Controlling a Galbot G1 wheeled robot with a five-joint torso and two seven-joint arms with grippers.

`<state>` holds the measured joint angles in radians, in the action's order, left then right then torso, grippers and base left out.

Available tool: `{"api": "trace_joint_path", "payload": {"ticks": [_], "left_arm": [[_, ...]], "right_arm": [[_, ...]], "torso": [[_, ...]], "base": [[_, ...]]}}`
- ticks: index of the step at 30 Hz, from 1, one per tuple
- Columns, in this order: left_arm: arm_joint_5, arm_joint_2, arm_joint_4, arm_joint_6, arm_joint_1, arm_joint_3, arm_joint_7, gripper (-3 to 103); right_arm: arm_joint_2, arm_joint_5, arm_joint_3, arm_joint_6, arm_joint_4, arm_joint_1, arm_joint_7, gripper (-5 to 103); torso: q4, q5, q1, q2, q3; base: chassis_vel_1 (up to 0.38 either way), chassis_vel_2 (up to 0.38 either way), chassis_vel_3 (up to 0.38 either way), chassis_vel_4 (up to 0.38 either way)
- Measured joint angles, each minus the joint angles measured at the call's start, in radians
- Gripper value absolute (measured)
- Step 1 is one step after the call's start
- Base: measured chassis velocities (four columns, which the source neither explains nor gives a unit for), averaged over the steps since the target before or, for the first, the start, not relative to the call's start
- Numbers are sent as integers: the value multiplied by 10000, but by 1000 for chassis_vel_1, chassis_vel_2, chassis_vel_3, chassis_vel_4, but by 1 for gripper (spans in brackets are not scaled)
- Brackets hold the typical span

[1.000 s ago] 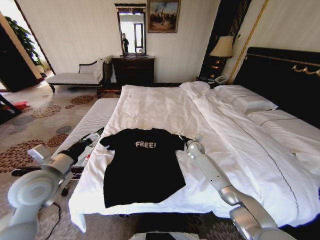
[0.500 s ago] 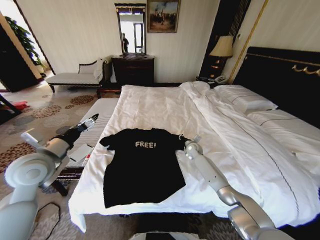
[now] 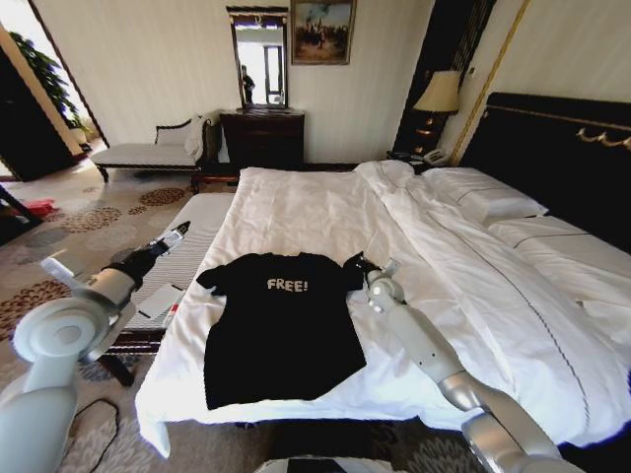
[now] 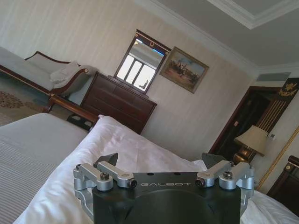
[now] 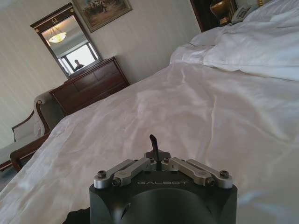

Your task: Fold the clothes on the bed.

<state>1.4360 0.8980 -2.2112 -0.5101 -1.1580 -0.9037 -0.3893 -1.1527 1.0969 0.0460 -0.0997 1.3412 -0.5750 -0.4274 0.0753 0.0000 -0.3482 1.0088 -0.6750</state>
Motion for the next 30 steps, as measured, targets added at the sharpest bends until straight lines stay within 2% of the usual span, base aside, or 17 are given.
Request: {"api": "trace_joint_path", "payload": {"ticks": [3,8,14,21,30], "left_arm": [[5,-6,14,3,10,-19,1,100],[41,-80,118,19,33,-170,4,100],[43,-39,149,24,3,-202,8,100],[37,-35,205,32,64,-207,10,100],[48,-128,404,41,93,-504,11,100]], "right_arm": [[-3,-2,-52,3,106,-10,-91,0],[-84,71,-165,-212,799,25,-1000,0],[123,78,-49,-296,700,146,-1120,0],[181,-22,-325,-354,806,155,-1075,0],[-327,-674,-1895,-10,859,180,-417,0]], "torso": [[0,0,0,0,0],[-4,0,-1,0,0],[0,0,-1,0,-1],[2,0,-1,0,0],[-1,-1,-2,0,-1]], "base": [[0,0,0,0],[0,0,0,0],[0,0,0,0],[0,0,0,0],[0,0,0,0]]}}
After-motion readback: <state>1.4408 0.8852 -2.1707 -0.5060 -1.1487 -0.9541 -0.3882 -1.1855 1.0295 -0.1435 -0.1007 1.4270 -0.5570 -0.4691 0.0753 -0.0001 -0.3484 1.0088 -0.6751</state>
